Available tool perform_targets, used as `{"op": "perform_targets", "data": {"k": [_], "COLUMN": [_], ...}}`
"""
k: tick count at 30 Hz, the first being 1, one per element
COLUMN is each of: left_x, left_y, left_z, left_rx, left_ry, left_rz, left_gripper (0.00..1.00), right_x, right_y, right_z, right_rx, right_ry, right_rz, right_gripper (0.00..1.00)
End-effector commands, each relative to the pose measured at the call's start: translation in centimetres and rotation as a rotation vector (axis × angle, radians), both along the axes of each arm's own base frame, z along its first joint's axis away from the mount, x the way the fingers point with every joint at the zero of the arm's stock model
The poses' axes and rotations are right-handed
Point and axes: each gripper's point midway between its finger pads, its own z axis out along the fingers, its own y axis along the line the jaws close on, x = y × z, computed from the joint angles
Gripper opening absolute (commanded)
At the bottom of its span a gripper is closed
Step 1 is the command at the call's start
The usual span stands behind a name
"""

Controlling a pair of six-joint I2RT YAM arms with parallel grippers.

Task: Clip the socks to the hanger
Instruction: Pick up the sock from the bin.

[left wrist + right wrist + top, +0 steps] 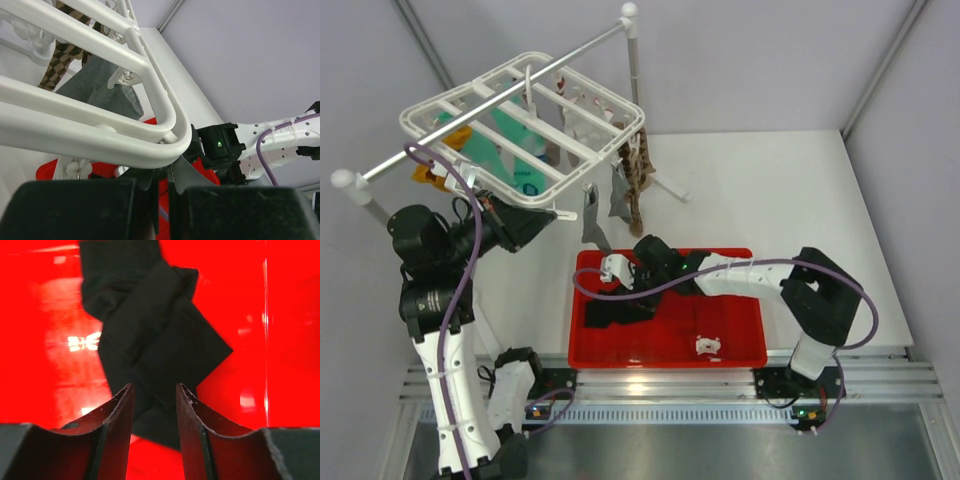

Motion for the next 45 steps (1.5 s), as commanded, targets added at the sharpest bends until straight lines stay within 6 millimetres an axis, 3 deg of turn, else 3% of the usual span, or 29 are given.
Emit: {"op": "perform_targets", "data": {"k": [1,8,12,20,29,36,45], "left_x": [-2.1,-1.9,-1.7,-1.4,-1.5,-1.5,-1.4], "left_y": [-1.5,-1.4,-1.3,-1.1,-1.1,-1.1,-1.1], "left_z": [-1.6,-1.8,-2.2,-2.5,-2.8,-2.7,-2.9], "left_rx": [-0.067,-0.06,-0.054,-0.054,-0.049,-0.046,-0.046], "left_ry": [0.127,0.131,0.137,0.146,0.152,0.148,0.152], "left_rz": [-0.119,-0.109,-0.104,-0.098,-0.095,-0.095,-0.094], "left_gripper": [0.0,0.0,0.0,0.0,0.0,0.0,0.0], "right_x": [2.9,3.8,2.8,2.2,0.6,-0.4,-0.9], "right_y": [2.9,2.9,2.9,2.4,1.9,2.0,1.6], "right_z": [2.2,-0.2,-0.6,-1.7,1.3,0.7,-1.5], "right_rx": [0.1,0.051,0.051,0.017,0.111,0.101,0.041], "right_ry": [-0.071,-0.058,-0.025,-0.01,-0.037,-0.027,-0.051], "right_rz": [-0.029,0.034,0.087,0.131,0.2,0.283,0.357], "right_gripper": [0.39,0.45,0.44,0.33,0.37,0.4,0.4]}}
